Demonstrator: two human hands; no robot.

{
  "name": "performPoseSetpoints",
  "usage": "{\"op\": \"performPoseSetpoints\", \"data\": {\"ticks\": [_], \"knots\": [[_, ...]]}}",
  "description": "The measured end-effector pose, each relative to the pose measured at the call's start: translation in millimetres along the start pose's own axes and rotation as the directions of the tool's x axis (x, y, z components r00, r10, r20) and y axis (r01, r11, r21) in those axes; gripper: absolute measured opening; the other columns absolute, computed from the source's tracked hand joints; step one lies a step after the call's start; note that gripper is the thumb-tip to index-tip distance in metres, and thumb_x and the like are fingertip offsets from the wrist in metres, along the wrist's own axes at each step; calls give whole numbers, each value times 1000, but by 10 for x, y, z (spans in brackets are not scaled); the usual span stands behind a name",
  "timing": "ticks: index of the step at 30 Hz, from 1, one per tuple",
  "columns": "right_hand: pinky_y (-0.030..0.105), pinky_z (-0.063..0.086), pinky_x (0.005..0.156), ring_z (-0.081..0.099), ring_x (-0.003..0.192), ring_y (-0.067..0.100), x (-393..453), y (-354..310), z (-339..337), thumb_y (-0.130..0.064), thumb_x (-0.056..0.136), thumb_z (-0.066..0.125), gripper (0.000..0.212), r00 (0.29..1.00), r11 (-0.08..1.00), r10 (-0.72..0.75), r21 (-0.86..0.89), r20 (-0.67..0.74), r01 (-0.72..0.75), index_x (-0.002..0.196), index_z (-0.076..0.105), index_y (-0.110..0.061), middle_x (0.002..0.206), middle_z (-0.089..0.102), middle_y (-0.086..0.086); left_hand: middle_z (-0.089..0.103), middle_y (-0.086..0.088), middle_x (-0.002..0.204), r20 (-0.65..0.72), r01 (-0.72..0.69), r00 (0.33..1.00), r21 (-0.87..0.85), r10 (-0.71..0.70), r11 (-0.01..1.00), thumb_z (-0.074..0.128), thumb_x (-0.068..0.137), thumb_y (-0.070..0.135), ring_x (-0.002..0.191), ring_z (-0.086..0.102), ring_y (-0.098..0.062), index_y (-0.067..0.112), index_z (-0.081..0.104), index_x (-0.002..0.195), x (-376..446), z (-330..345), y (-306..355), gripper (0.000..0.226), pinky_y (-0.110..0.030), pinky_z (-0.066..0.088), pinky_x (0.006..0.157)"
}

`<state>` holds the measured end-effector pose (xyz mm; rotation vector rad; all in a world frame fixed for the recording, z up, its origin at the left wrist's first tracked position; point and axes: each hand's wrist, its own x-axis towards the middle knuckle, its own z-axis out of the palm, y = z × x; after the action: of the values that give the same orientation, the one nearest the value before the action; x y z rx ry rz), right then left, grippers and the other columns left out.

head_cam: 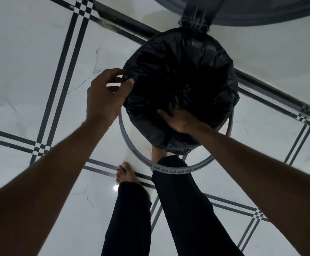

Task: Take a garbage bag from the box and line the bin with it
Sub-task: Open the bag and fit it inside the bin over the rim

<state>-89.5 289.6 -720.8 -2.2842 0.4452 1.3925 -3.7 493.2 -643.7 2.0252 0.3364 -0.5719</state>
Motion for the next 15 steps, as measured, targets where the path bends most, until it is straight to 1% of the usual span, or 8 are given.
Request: {"op": "performPoseSetpoints", "data": {"ticks": [1,2,4,6,8,11,13,15], "knots": [[43,27,119,30,148,31,-24,-2,6,-72,95,20,81,997,999,-7,49,74,3,158,21,-20,164,24,12,71,14,99,-14,7,1000,11,-7,1000,71,84,43,87,71,-8,29,69,114,-11,-2,0,33,-23,58,75],[40,30,117,37,144,32,-38,-18,-3,-69,97,22,76,996,995,-10,96,84,2,154,32,-20,159,34,14,71,14,98,-22,10,1000,18,-10,1000,71,84,43,87,71,-7,29,69,112,-25,-3,5,32,-25,58,77],[36,36,108,48,135,35,-39,-113,-26,-55,102,31,60,998,977,11,212,-58,2,144,49,-14,146,51,20,69,15,91,-17,5,1000,17,-5,1000,70,86,39,80,70,-6,28,70,109,-33,-15,-2,26,-31,59,80],[33,34,109,46,137,34,-23,-246,-98,-45,102,39,53,973,906,59,421,-222,41,147,44,-17,147,50,19,69,16,88,-13,-11,1000,7,11,1000,68,88,36,74,67,1,25,72,110,-26,-12,-15,25,-28,58,76],[33,24,116,35,145,28,25,-344,-163,-49,101,38,60,972,813,56,575,-227,87,156,27,-28,158,38,10,69,15,88,-10,-18,1000,-15,18,1000,66,90,34,72,65,6,21,72,111,-5,1,-41,26,-18,54,67],[33,15,120,25,150,21,86,-496,-180,-59,101,31,61,997,824,-50,562,-65,78,155,28,-32,163,30,-1,71,9,91,-2,3,1000,-58,-3,998,66,90,33,73,67,3,19,71,110,26,13,-74,25,-17,54,62],[32,11,122,23,151,18,149,-551,-135,-67,97,31,67,995,849,-99,520,-19,94,154,32,-30,163,28,-2,72,6,93,7,16,1000,-83,-15,996,67,90,34,77,69,-1,19,71,110,33,10,-85,25,-20,57,63],[31,19,120,31,148,22,158,-585,-111,-62,98,33,64,995,859,-92,503,-36,98,151,40,-26,160,36,4,73,2,96,31,56,998,-130,-53,990,69,89,34,80,70,-4,19,70,110,35,-3,-92,26,-22,57,65]]}}
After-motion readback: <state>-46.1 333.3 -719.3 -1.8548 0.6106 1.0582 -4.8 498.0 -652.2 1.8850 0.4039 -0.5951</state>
